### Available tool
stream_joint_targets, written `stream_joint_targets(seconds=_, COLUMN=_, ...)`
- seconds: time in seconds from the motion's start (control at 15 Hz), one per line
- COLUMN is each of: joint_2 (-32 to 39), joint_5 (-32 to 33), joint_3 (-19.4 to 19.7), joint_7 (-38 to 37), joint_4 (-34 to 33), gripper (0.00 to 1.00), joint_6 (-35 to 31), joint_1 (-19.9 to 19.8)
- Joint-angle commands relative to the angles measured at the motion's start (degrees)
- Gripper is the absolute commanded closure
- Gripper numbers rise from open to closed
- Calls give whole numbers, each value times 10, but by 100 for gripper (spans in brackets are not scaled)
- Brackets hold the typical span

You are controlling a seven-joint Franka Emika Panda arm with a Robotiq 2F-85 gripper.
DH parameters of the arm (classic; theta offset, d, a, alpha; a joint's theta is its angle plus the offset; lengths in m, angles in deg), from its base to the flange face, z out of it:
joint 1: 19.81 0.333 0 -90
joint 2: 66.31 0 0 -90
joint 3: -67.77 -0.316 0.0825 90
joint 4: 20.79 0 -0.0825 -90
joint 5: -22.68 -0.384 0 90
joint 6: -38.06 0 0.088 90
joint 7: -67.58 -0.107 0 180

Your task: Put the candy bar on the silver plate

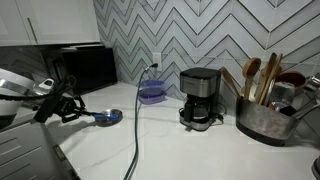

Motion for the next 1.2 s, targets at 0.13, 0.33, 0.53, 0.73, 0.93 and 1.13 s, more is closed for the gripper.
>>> stream_joint_targets(seconds=0.13, joint_2=20, joint_5=-11, joint_3=19, joint_7=23, joint_4=2, gripper=100, joint_6=-30, joint_1=4)
stream_joint_targets(seconds=0.33, joint_2=26, joint_5=0, joint_3=20, joint_7=17, joint_4=2, gripper=100, joint_6=-31, joint_1=-5)
stream_joint_targets(seconds=0.53, joint_2=21, joint_5=-7, joint_3=30, joint_7=27, joint_4=0, gripper=68, joint_6=-33, joint_1=-3)
stream_joint_targets(seconds=0.73, joint_2=-6, joint_5=-48, joint_3=48, joint_7=78, joint_4=1, gripper=45, joint_6=-69, joint_1=-2)
stream_joint_targets(seconds=0.93, joint_2=-34, joint_5=-153, joint_3=82, joint_7=180, joint_4=14, gripper=23, joint_6=-113, joint_1=5)
stream_joint_targets(seconds=1.13, joint_2=-29, joint_5=-293, joint_3=185, joint_7=303, joint_4=40, gripper=1, joint_6=-162, joint_1=71)
